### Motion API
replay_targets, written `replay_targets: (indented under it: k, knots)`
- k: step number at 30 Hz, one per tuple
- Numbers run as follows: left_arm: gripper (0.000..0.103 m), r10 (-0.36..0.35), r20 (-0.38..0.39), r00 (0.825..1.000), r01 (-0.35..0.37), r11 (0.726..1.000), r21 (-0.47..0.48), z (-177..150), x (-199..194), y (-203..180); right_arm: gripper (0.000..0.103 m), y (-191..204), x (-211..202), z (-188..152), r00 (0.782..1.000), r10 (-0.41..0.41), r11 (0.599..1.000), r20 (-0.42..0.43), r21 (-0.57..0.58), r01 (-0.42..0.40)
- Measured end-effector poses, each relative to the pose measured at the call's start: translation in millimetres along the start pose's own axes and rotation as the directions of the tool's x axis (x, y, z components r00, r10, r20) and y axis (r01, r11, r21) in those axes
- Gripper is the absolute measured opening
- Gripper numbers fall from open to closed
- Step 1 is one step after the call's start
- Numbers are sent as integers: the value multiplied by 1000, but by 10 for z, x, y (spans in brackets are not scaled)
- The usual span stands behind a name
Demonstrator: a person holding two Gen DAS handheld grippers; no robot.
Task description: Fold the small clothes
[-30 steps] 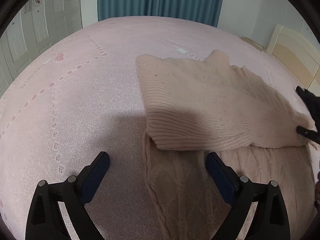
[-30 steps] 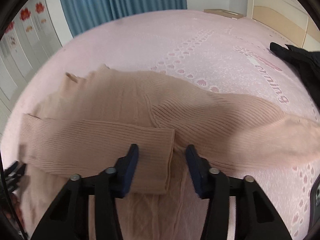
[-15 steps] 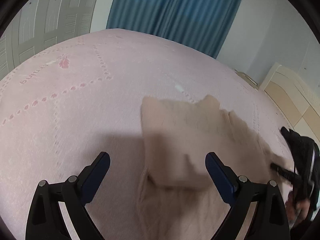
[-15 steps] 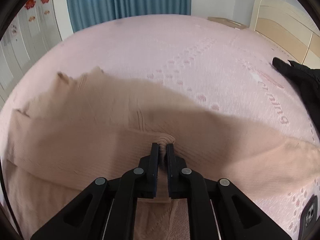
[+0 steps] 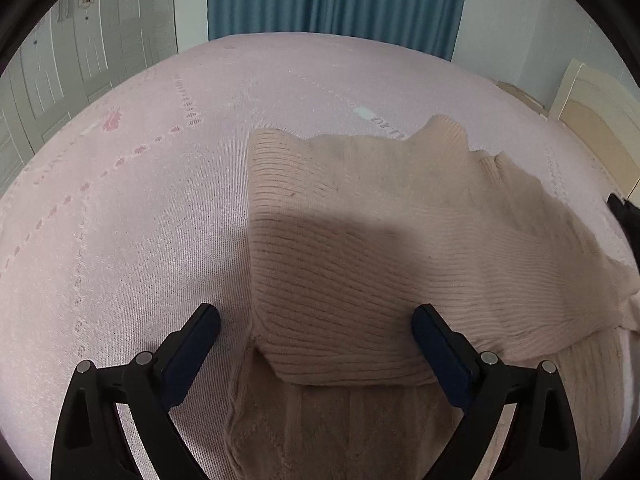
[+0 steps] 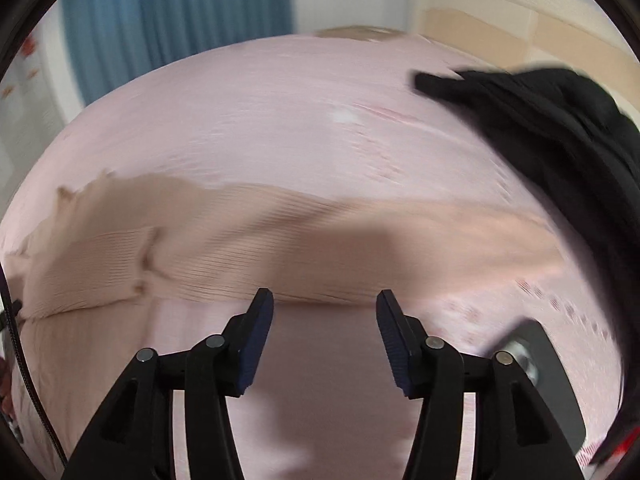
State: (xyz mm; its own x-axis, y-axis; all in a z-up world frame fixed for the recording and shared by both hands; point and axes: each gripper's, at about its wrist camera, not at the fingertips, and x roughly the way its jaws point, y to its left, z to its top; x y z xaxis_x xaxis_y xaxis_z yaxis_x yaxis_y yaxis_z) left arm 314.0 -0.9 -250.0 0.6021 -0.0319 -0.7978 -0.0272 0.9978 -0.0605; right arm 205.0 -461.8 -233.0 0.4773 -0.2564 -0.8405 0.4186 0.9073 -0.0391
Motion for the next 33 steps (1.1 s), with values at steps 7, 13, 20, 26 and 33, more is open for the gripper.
replay_targets:
  k: [7,13,20,26,33]
  knots:
    - [100,11,0,1000,-11,1000,4,-4,12,5,59,-504,313,-29,987,140,963,-78,244,-117]
    - [101,10,-1,1000,-10,1000,3,-5,33,11,69,-534,464,68,989,149,942,-21,307,-135]
    - [101,4,-1,1000,-4,1000,-1,-10,38,15,60,-924,504,214,997,65,886,48,457,-80]
    - [101,3,-1,1000,-3,1000,-1,-13,44,14,60,-1389,516,344,997,-31,838,65,546,-9]
    - [102,8,-1,1000,-8,1000,1,-14,43,10,7,-1671,597,403,998,-60,846,22,532,39]
